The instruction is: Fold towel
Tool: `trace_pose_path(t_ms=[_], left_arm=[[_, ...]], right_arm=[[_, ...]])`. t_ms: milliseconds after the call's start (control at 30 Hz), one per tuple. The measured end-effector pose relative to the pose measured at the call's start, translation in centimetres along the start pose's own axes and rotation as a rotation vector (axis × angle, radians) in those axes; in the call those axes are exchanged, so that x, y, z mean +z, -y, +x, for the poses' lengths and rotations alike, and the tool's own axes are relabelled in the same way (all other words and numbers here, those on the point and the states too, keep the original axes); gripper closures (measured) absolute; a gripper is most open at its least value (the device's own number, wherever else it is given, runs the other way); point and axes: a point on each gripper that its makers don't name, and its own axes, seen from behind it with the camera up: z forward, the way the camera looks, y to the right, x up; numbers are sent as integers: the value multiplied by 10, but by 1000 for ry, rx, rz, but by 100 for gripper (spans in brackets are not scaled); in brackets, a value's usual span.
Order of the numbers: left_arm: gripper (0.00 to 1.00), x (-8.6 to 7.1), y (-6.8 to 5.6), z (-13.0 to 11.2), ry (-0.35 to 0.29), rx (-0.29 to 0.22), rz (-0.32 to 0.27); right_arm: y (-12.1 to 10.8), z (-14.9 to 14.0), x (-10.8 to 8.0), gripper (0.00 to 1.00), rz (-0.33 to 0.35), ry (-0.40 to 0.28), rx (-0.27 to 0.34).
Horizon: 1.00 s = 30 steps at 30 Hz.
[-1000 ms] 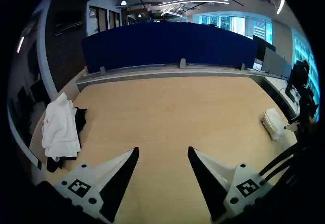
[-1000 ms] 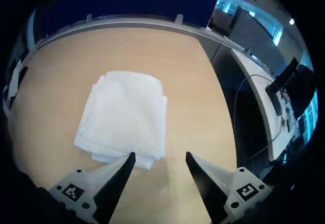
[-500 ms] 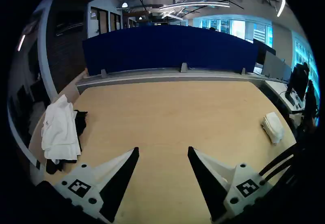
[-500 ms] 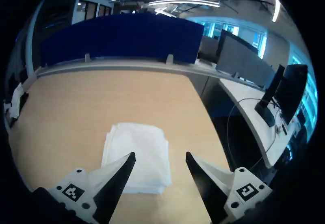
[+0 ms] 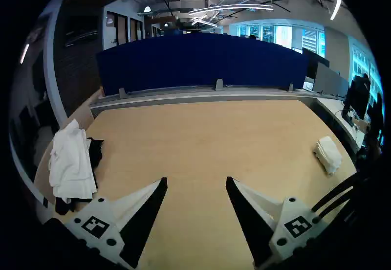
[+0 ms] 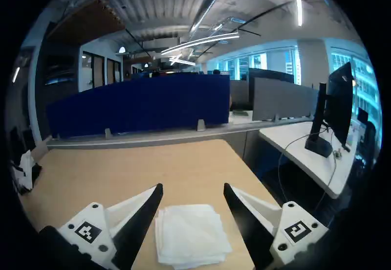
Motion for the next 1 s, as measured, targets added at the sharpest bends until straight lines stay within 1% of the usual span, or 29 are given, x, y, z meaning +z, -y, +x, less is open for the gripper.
trace_pose_path(t_ms=[67, 267, 467, 567, 767, 1000], left_arm=[[11, 0, 1, 1, -3, 1, 0], [11, 1, 6, 6, -18, -7, -1], [11, 3, 9, 12, -38, -7, -4], [11, 3, 10, 16, -55, -1, -5], [11, 5, 11, 25, -80, 1, -6], [11, 8, 13, 33, -101, -7, -12]], right_arm=[[0, 0, -1, 4, -9, -4, 4], [4, 7, -4, 4, -18, -21, -20], [19, 26, -10, 4, -5, -64, -15], [30, 36, -14, 4, 8, -85, -12], [55, 54, -20, 4, 42, -120, -31], [95, 69, -24, 4, 93, -153, -46]])
